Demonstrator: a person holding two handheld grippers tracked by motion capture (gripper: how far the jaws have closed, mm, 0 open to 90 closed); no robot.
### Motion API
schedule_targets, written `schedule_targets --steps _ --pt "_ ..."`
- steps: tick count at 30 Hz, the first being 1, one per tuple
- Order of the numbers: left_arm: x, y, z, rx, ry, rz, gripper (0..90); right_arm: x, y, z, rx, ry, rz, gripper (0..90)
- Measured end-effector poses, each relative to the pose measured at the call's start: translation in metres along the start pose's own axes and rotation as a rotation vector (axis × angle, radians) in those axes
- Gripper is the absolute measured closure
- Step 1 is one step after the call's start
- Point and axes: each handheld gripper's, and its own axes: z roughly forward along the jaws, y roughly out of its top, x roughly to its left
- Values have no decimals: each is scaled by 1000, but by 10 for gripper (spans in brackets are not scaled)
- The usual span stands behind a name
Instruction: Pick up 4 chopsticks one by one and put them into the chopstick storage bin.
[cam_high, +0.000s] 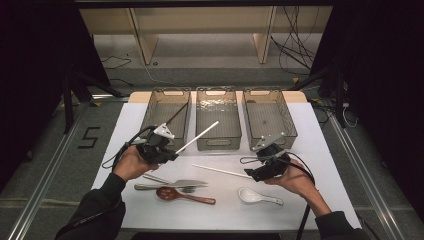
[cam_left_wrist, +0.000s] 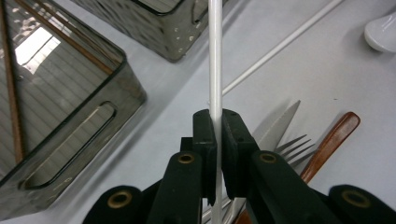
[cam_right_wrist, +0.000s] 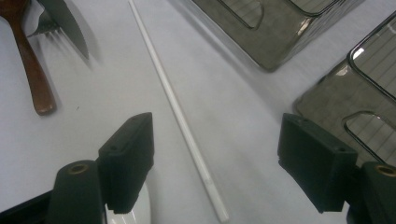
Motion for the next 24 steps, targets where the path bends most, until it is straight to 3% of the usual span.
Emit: schedule_targets --steps 10,17,24 --pt "33 5 -12 -44 63 -82 851 0 -4 -2 -5 0 -2 279" --pt "60 8 -12 -53 104 -157 851 4 -5 -2 -5 0 -3 275" --pt "83 15 -9 -58 157 -197 851 5 -5 -3 -7 1 -4 270"
